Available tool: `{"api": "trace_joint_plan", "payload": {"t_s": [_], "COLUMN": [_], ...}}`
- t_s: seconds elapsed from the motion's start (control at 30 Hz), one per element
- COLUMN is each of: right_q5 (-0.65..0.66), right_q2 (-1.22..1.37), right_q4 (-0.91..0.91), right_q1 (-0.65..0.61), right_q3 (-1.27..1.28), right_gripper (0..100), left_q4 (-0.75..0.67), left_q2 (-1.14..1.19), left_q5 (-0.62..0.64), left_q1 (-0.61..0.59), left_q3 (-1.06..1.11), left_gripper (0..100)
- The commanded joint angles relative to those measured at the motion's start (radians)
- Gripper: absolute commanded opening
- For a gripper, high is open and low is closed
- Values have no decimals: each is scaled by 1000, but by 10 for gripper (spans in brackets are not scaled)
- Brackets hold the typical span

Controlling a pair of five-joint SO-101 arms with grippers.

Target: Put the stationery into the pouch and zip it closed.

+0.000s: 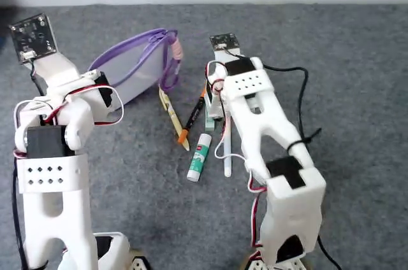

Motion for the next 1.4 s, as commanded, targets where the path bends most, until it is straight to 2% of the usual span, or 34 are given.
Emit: {"api": "trace_joint_plan", "payload": {"t_s": [0.0, 0.23, 0.63, 0.73, 0.87, 1.03, 1.37], "right_q5": [-12, -5, -5, 0, 78, 83, 80], "right_q2": [59, 231, 437, 441, 389, 277, -170], "right_q4": [-2, 13, 193, 205, 289, 435, 429], "right_q1": [16, 33, 77, 79, 79, 94, 93], "right_q3": [-120, -282, -417, -419, -466, -571, -575], "right_gripper": [225, 78, 110, 23, 6, 9, 8], "left_q4": [-28, -29, -29, -29, -29, -29, -29], "left_q2": [-15, -15, -15, -15, -15, -15, -15], "left_q5": [6, 6, 6, 6, 6, 6, 6], "left_q1": [3, 3, 3, 3, 3, 3, 5], "left_q3": [-53, -53, -53, -53, -56, -56, -56], "left_gripper": [12, 12, 12, 12, 12, 12, 12]}}
